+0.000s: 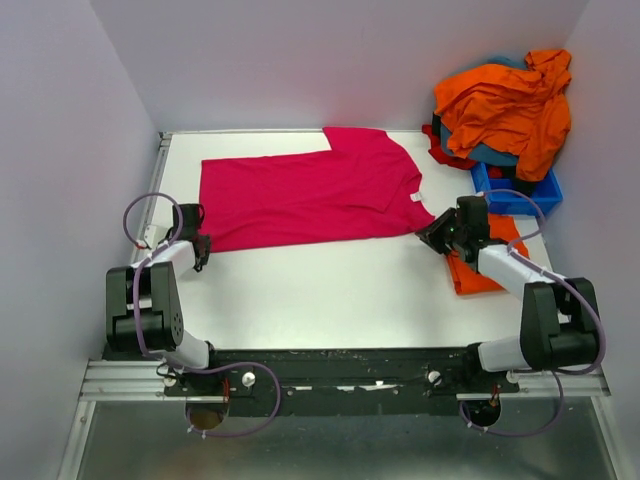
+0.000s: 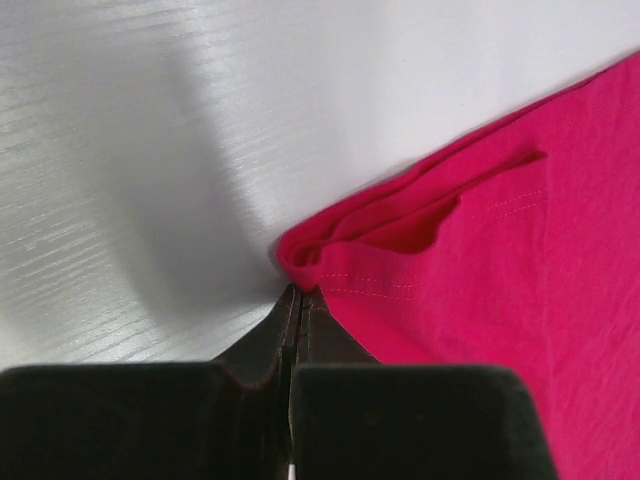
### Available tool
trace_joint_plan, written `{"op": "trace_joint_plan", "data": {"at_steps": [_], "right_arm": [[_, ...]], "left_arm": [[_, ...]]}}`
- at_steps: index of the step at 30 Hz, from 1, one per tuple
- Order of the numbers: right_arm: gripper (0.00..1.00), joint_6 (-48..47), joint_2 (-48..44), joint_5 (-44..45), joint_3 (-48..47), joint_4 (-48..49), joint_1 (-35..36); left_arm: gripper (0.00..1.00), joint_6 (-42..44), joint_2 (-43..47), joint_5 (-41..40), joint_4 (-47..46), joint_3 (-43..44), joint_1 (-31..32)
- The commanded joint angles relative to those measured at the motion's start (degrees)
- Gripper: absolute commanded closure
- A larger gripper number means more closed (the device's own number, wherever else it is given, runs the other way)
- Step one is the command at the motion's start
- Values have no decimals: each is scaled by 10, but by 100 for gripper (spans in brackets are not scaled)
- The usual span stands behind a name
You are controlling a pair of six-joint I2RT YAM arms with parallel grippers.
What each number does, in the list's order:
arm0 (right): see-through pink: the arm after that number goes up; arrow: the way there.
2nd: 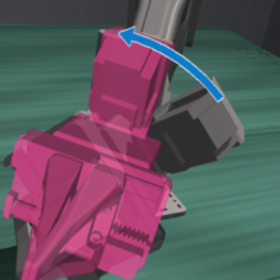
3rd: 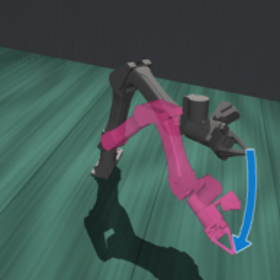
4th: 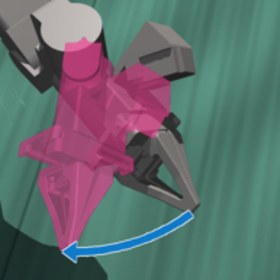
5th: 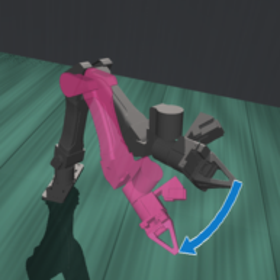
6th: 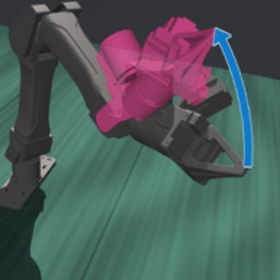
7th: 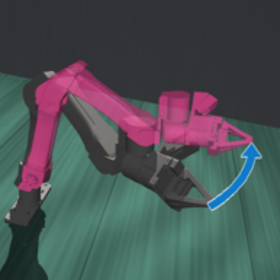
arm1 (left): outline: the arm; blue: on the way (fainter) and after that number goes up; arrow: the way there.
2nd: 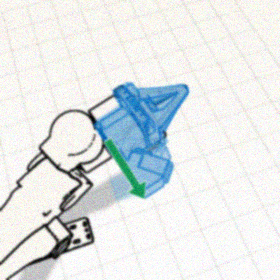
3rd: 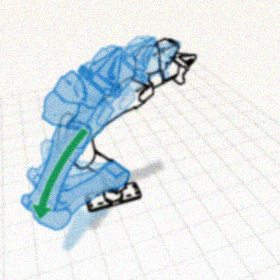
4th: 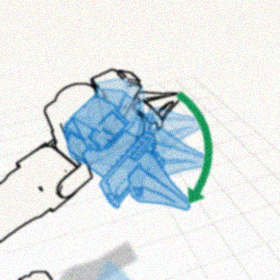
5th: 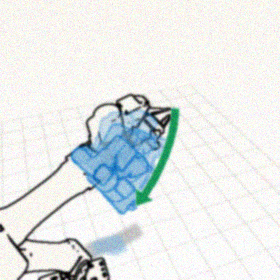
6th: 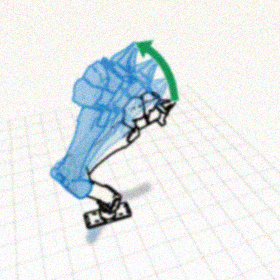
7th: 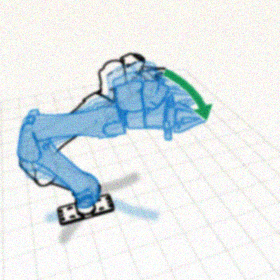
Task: Fold and stack the t-shirts
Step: Fold the flattened tshirt in 1/3 of the way
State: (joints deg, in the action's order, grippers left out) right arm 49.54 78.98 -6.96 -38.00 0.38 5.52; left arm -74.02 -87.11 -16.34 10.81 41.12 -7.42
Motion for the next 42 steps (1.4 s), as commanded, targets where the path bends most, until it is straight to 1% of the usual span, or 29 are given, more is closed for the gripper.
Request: {"op": "trace_joint_plan", "data": {"at_steps": [1,6,9,11,19,22,24,32,34,36,38,39,42], "right_arm": [[67,7,30,44,-15,-26,-1],[59,21,66,63,-27,-20,-1],[58,29,89,66,-48,-20,-1],[57,33,107,85,-60,-19,-1],[58,48,164,107,-104,-25,-1],[61,52,165,128,-110,-31,-1],[61,55,166,148,-117,-42,-1],[62,53,186,155,-150,-77,12],[67,54,189,159,-158,-86,14],[81,55,192,164,-164,-93,14],[91,58,191,166,-166,-99,14],[98,57,190,167,-165,-103,14],[99,58,178,164,-154,-103,14]], "left_arm": [[100,-2,35,-45,-28,-35,-3],[100,17,43,-56,-2,-6,-4],[100,21,32,-43,5,5,-6],[100,24,21,-36,4,8,-8],[100,34,6,-26,9,19,-11],[100,41,5,-31,18,26,-16],[100,44,7,-31,21,28,-20],[100,48,15,-23,21,24,-23],[100,48,16,-25,22,23,-22],[100,49,18,-28,25,25,-23],[100,53,19,-31,30,28,-23],[100,55,20,-32,31,30,-23],[100,61,25,-36,39,35,-23]]}}
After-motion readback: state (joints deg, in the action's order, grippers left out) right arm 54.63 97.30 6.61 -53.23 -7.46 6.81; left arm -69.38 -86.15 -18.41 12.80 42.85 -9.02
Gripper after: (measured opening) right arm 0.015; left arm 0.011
